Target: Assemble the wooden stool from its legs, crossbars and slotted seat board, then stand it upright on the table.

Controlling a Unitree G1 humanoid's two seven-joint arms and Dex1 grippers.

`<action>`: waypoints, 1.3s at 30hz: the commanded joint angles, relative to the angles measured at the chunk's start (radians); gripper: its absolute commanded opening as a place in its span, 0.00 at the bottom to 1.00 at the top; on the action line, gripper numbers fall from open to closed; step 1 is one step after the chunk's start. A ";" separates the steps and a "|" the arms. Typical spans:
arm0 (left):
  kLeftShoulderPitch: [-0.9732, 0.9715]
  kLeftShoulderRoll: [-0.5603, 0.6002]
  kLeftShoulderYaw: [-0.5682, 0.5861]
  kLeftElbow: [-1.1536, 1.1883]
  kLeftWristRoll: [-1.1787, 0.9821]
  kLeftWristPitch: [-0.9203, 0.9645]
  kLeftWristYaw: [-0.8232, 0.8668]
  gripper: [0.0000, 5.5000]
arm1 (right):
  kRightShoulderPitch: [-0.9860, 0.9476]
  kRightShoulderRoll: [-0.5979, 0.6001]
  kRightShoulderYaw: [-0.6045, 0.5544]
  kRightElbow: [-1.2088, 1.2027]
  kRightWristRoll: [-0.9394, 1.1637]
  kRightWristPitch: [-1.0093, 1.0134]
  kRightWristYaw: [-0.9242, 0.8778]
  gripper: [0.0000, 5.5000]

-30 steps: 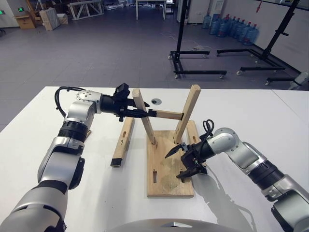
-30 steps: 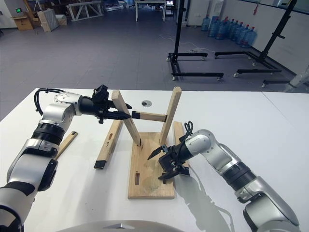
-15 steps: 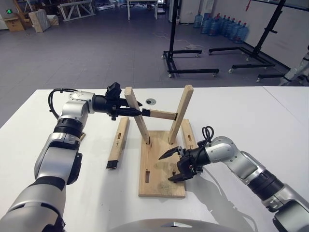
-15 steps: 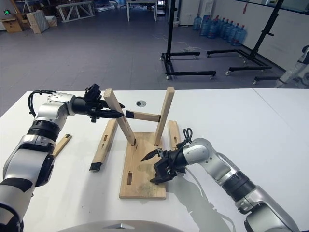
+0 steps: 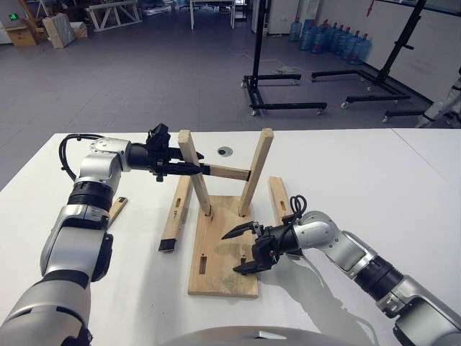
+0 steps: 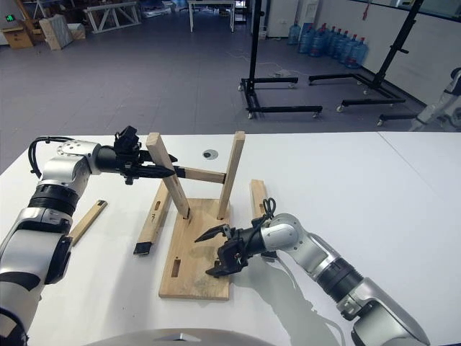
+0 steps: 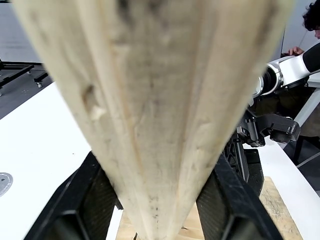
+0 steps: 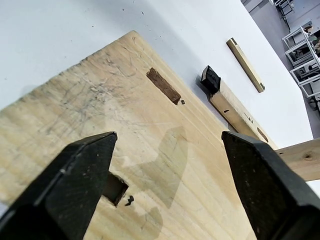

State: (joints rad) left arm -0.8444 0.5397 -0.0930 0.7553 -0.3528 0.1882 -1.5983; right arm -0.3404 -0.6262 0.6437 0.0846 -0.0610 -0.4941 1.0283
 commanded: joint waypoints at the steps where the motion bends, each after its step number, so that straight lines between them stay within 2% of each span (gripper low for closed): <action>1: 0.166 0.007 0.034 0.025 0.036 0.029 0.136 0.37 | 0.104 -0.013 0.223 0.190 -0.325 0.208 0.097 0.70; 13: 0.327 0.034 0.126 0.008 0.023 -0.030 0.236 0.37 | 0.103 -0.098 0.224 0.007 -0.270 0.342 0.164 0.70; 26: 0.260 0.053 0.078 0.238 0.089 -0.051 0.318 0.37 | 0.078 -0.092 0.274 0.008 -0.283 0.408 0.187 0.70; 33: 0.261 0.036 0.030 0.279 0.108 -0.079 0.302 0.37 | 0.055 -0.087 0.290 0.017 -0.269 0.414 0.185 0.70; 39: 0.186 0.011 0.018 0.349 0.113 -0.078 0.364 0.37 | 0.060 -0.099 0.300 -0.007 -0.264 0.412 0.193 0.70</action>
State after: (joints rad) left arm -0.7754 0.5486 0.0126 0.9227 -0.4644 0.1031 -1.5480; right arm -0.4334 -0.6542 0.7115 -0.0310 -0.0789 -0.2116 1.0514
